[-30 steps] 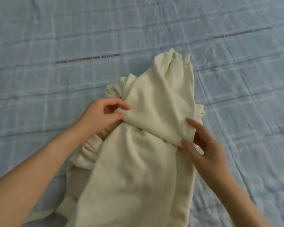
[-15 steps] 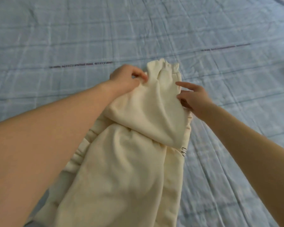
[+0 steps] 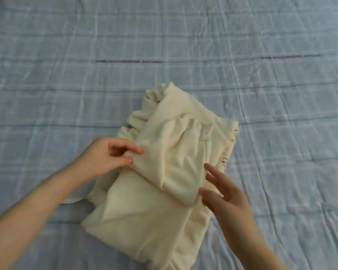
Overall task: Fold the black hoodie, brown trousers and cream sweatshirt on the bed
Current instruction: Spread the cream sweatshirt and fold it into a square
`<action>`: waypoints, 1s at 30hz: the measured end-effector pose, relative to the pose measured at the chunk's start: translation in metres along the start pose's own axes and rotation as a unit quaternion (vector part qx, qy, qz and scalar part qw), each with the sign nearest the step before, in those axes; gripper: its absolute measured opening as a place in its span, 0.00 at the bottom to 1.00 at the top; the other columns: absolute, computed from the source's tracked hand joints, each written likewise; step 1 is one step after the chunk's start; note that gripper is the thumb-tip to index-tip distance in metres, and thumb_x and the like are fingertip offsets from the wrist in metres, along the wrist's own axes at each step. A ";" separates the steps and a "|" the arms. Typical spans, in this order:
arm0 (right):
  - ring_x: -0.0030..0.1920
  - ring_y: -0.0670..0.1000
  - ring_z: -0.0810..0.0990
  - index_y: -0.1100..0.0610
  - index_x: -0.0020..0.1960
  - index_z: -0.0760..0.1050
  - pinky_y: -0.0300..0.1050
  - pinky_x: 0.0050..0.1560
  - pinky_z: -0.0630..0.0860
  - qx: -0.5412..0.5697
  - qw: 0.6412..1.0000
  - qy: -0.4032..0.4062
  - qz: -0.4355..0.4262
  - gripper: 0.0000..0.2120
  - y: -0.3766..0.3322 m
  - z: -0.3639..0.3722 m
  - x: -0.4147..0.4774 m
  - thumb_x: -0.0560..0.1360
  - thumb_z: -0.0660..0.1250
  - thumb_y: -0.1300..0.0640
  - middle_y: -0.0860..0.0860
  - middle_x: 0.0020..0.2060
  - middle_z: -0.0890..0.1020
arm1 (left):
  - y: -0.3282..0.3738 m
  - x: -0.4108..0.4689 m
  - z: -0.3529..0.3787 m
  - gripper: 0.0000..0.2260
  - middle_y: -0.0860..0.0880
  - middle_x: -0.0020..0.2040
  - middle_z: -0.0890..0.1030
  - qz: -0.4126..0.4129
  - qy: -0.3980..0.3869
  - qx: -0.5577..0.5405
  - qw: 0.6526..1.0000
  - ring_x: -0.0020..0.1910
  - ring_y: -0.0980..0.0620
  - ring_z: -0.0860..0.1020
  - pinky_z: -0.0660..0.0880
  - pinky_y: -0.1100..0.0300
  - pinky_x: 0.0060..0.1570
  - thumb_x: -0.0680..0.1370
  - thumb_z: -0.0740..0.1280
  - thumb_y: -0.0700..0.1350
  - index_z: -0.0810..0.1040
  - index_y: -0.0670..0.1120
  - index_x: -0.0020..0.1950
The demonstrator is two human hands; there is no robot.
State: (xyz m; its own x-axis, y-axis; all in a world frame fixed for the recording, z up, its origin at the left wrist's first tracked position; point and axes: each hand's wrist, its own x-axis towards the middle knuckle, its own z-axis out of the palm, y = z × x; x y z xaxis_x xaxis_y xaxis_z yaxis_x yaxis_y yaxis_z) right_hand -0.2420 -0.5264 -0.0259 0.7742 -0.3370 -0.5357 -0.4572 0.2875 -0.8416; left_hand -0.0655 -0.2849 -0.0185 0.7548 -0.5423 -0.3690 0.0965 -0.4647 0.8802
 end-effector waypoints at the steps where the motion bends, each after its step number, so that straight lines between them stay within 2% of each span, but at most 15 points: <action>1: 0.44 0.46 0.84 0.45 0.60 0.82 0.39 0.39 0.79 -0.025 1.000 0.007 0.011 0.26 0.010 0.002 -0.005 0.74 0.69 0.72 0.49 0.52 0.87 | -0.007 -0.006 0.001 0.21 0.51 0.47 0.85 -0.004 -0.022 0.047 0.999 0.45 0.67 0.80 0.73 0.73 0.51 0.71 0.69 0.23 0.84 0.51 0.44; 3: 0.41 0.48 0.84 0.46 0.59 0.81 0.38 0.37 0.78 -0.065 0.997 0.034 -0.010 0.22 0.014 0.002 -0.003 0.74 0.70 0.70 0.50 0.49 0.87 | -0.012 -0.007 -0.001 0.24 0.51 0.47 0.83 0.019 -0.012 0.134 0.991 0.48 0.61 0.80 0.72 0.70 0.53 0.72 0.67 0.23 0.82 0.54 0.41; 5: 0.41 0.48 0.85 0.47 0.58 0.80 0.37 0.37 0.79 -0.086 0.990 0.087 -0.066 0.18 0.003 0.000 0.013 0.75 0.71 0.66 0.51 0.47 0.86 | -0.004 0.008 -0.002 0.24 0.49 0.50 0.82 0.060 0.062 0.185 0.979 0.50 0.57 0.79 0.72 0.65 0.53 0.73 0.65 0.26 0.80 0.58 0.38; 6: 0.42 0.48 0.85 0.48 0.60 0.78 0.39 0.40 0.81 -0.094 0.986 0.107 -0.085 0.16 -0.005 0.001 0.024 0.76 0.71 0.63 0.51 0.48 0.86 | 0.005 0.019 0.000 0.21 0.50 0.50 0.82 0.080 0.098 0.191 0.973 0.49 0.57 0.79 0.72 0.64 0.52 0.74 0.66 0.30 0.79 0.58 0.41; 8: 0.50 0.50 0.85 0.48 0.68 0.73 0.47 0.49 0.82 -0.126 0.981 0.115 -0.093 0.21 -0.021 0.006 0.048 0.76 0.73 0.53 0.51 0.55 0.84 | 0.022 0.045 0.013 0.11 0.53 0.52 0.81 0.094 0.122 0.159 0.975 0.49 0.55 0.78 0.74 0.60 0.53 0.77 0.69 0.38 0.79 0.54 0.53; 10: 0.55 0.51 0.83 0.50 0.74 0.68 0.51 0.57 0.80 -0.141 0.979 0.131 -0.071 0.30 -0.035 0.015 0.068 0.75 0.74 0.50 0.51 0.60 0.82 | 0.037 0.067 0.034 0.20 0.50 0.58 0.80 0.061 0.083 0.115 0.988 0.55 0.52 0.78 0.73 0.61 0.58 0.78 0.70 0.44 0.73 0.50 0.68; 12: 0.55 0.52 0.83 0.54 0.74 0.69 0.52 0.60 0.80 -0.092 0.984 0.143 -0.053 0.29 -0.044 0.023 0.074 0.76 0.73 0.56 0.54 0.60 0.82 | 0.045 0.074 0.049 0.24 0.47 0.60 0.80 0.035 0.049 0.088 0.994 0.56 0.53 0.78 0.71 0.68 0.55 0.77 0.71 0.43 0.70 0.48 0.73; 14: 0.55 0.53 0.85 0.55 0.70 0.74 0.51 0.58 0.82 -0.005 0.992 0.116 -0.051 0.23 -0.048 0.027 0.062 0.76 0.72 0.62 0.56 0.57 0.84 | 0.046 0.067 0.050 0.20 0.46 0.56 0.81 0.048 0.056 0.051 0.996 0.52 0.56 0.77 0.70 0.73 0.49 0.77 0.71 0.39 0.75 0.46 0.68; 17: 0.54 0.53 0.86 0.52 0.65 0.78 0.49 0.53 0.83 0.057 0.995 0.041 -0.074 0.19 -0.045 0.027 0.021 0.77 0.70 0.64 0.55 0.54 0.86 | 0.038 0.026 0.030 0.16 0.53 0.44 0.80 0.075 0.064 -0.029 0.995 0.43 0.63 0.78 0.70 0.75 0.46 0.76 0.71 0.36 0.79 0.51 0.61; 20: 0.53 0.53 0.86 0.48 0.61 0.81 0.48 0.51 0.83 0.076 0.994 -0.018 -0.081 0.18 -0.027 0.034 -0.025 0.77 0.70 0.65 0.53 0.53 0.86 | 0.017 -0.036 0.013 0.18 0.53 0.44 0.81 0.076 0.031 -0.130 0.988 0.43 0.63 0.79 0.75 0.70 0.48 0.72 0.73 0.35 0.80 0.52 0.58; 22: 0.51 0.52 0.86 0.45 0.60 0.82 0.48 0.49 0.83 0.041 0.994 -0.040 -0.090 0.19 -0.005 0.043 -0.051 0.76 0.70 0.66 0.53 0.53 0.86 | -0.005 -0.075 0.008 0.18 0.54 0.42 0.84 0.052 0.004 -0.173 0.983 0.42 0.62 0.80 0.77 0.69 0.47 0.68 0.73 0.36 0.82 0.51 0.54; 25: 0.43 0.50 0.83 0.45 0.56 0.84 0.46 0.47 0.81 -0.070 0.989 -0.081 -0.101 0.20 0.034 0.053 -0.082 0.75 0.72 0.68 0.50 0.49 0.86 | -0.040 -0.117 0.001 0.17 0.53 0.42 0.86 -0.004 -0.049 -0.096 0.994 0.43 0.61 0.82 0.76 0.69 0.47 0.66 0.75 0.32 0.87 0.55 0.44; 27: 0.44 0.45 0.83 0.43 0.51 0.85 0.44 0.47 0.78 -0.197 0.965 -0.138 -0.102 0.23 0.055 0.054 -0.095 0.74 0.70 0.73 0.43 0.47 0.85 | -0.055 -0.128 -0.006 0.26 0.54 0.43 0.87 -0.035 -0.119 0.011 0.992 0.46 0.61 0.83 0.75 0.70 0.50 0.71 0.67 0.22 0.86 0.55 0.44; 28: 0.47 0.43 0.83 0.44 0.50 0.86 0.41 0.49 0.77 -0.244 0.951 -0.139 -0.133 0.25 0.061 0.053 -0.098 0.74 0.68 0.75 0.41 0.48 0.85 | -0.059 -0.127 -0.010 0.29 0.57 0.42 0.86 -0.032 -0.121 0.054 0.991 0.46 0.63 0.83 0.74 0.72 0.50 0.71 0.61 0.19 0.85 0.54 0.44; 30: 0.56 0.43 0.82 0.48 0.53 0.84 0.37 0.53 0.76 -0.280 0.933 -0.064 -0.218 0.22 0.064 0.053 -0.096 0.74 0.65 0.74 0.41 0.53 0.84 | -0.054 -0.118 -0.012 0.28 0.62 0.41 0.85 0.013 -0.021 0.115 0.993 0.47 0.65 0.82 0.72 0.75 0.50 0.72 0.59 0.22 0.84 0.56 0.44</action>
State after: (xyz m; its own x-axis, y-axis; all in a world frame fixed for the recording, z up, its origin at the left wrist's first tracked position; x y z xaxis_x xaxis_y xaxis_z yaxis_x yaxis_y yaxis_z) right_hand -0.3226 -0.4275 -0.0248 0.9696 -0.1926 -0.1508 -0.2150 -0.3767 -0.9010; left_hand -0.1517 -0.1874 -0.0190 0.7270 -0.5828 -0.3631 -0.0771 -0.5947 0.8002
